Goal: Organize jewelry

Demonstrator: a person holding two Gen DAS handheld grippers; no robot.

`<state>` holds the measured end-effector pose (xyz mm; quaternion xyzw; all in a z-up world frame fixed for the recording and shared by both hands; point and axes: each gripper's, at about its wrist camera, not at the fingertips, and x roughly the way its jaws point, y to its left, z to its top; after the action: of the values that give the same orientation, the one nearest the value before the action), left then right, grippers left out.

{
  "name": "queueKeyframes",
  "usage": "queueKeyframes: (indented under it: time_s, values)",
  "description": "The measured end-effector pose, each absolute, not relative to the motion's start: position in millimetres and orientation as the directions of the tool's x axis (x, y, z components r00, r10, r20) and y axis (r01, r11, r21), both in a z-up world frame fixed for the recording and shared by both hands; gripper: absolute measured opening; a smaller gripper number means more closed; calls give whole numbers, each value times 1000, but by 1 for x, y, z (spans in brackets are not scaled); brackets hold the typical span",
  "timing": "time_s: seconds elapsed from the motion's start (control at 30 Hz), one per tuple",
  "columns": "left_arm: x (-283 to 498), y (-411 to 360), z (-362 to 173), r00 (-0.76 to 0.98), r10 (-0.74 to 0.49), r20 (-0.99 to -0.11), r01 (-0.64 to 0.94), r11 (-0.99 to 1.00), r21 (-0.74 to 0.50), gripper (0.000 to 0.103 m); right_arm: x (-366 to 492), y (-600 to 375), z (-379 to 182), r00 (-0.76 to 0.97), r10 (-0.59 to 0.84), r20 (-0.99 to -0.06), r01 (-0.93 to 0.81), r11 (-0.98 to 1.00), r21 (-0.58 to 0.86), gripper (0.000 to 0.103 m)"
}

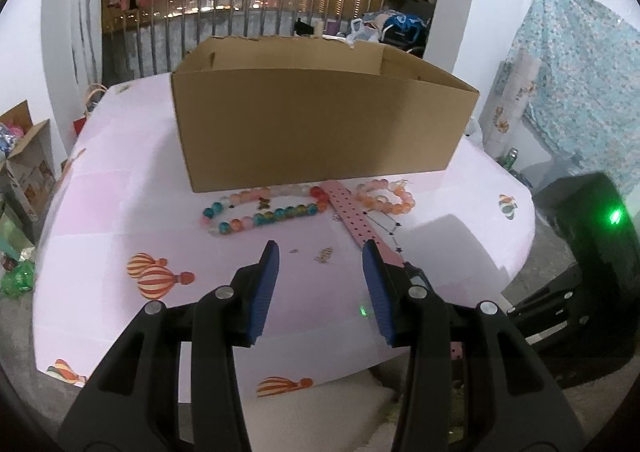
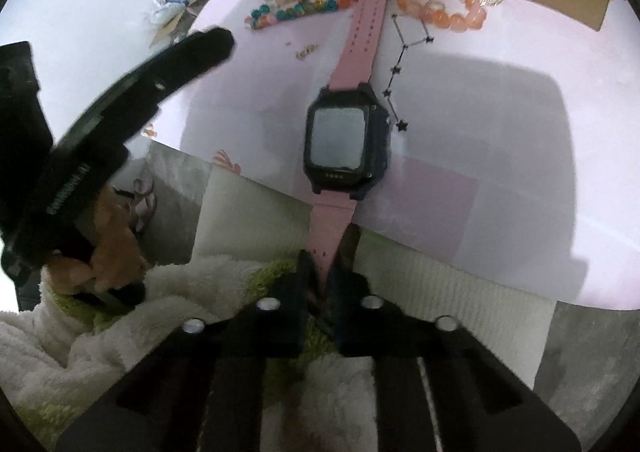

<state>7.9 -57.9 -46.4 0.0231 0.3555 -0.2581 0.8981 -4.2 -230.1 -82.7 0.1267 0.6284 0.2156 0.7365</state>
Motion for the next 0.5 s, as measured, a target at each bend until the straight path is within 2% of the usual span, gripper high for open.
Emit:
queueKeyframes:
  time_s: [0.17,0.23,0.4,0.47,0.5]
  values:
    - [12,-62,-51,560,-494,-665,500,841,-204,41,-5,-246,-67,148,503,-852,-162,862,481,5]
    - [18,-60,-53,511,-543,-667,498,819,-285,41,-5,-251,-60,163,518,-839,-171,853,493,5]
    - [43,-50,-68,295,-726,-621,421,682,-598,42,-3,-261,-46,200,548,-812,-190,835,517,5]
    - [49,-49,-77,211,-787,-579,371,613,-698,49,-1,-267,-43,207,579,-788,-185,814,550,5]
    - [51,-49,-81,176,-812,-556,344,580,-738,49,0,-270,-41,211,598,-773,-183,801,570,5]
